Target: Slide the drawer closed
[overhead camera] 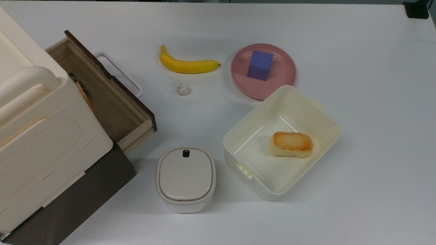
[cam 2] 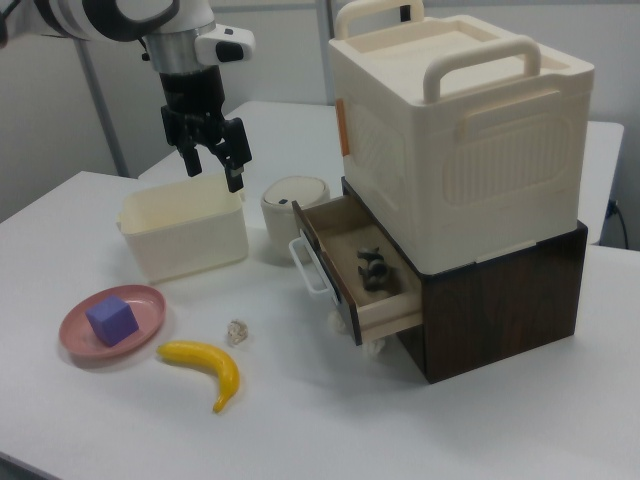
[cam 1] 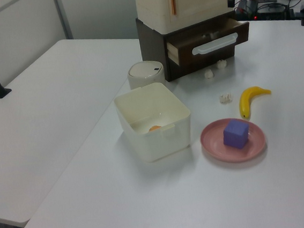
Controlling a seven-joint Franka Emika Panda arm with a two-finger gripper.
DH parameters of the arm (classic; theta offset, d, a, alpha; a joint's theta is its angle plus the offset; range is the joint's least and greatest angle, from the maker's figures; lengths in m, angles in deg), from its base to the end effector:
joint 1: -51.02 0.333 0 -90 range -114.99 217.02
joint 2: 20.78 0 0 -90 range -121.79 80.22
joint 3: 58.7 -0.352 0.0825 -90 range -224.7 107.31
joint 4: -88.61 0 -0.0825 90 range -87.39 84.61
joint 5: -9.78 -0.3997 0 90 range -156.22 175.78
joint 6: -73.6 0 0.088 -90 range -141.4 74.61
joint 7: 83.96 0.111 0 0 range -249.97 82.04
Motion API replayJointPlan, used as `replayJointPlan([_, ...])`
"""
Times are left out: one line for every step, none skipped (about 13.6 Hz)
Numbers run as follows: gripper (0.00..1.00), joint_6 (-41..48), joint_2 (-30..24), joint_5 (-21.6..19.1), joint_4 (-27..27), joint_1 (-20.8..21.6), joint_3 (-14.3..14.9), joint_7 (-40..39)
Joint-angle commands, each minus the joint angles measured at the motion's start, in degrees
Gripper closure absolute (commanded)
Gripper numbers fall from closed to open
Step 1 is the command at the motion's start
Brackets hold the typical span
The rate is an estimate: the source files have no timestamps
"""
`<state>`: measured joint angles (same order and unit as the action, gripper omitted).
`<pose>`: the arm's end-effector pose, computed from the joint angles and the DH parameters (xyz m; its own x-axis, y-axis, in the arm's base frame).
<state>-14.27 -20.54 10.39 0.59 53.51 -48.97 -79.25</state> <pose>0.5636 -0.0726 0.6677 0.9782 -0.2074 -0.0058 -0.2074 -0.9782 0.0119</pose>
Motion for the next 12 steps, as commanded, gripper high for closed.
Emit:
replayJointPlan([0.0, -1.33, -0.6, -1.5, -1.1, 0.41, 0.38, -1.02])
replayJointPlan([0.0, -1.42, -0.6, -1.49, -1.01, 0.41, 0.38, -0.94])
replayJointPlan([0.0, -1.42, -0.6, -1.58, -1.1, 0.32, 0.38, -1.46])
replayJointPlan([0.0, -1.42, -0.51, -1.67, -1.01, 0.32, 0.38, -1.2])
replayJointPlan([0.0, -1.34, -0.6, -1.67, -1.1, 0.4, 0.38, -1.2])
replayJointPlan([0.0, -0.9, -0.6, -1.58, -1.1, 0.41, 0.38, -1.46])
replayJointPlan([0.0, -0.81, -0.6, -1.41, -1.1, 0.41, 0.38, -1.55])
replayJointPlan([0.0, -0.55, -0.6, -0.97, -1.01, 0.23, 0.46, -1.99])
replayJointPlan([0.0, -0.46, -0.6, -0.97, -1.01, 0.23, 0.47, -2.34])
replayJointPlan([0.0, -0.46, -0.6, -0.97, -1.01, 0.23, 0.38, -1.99])
replayJointPlan([0.0, -0.46, -0.6, -0.97, -1.01, 0.32, 0.38, -1.99])
replayJointPlan([0.0, -0.46, -0.6, -0.88, -1.01, 0.4, 0.38, -1.9])
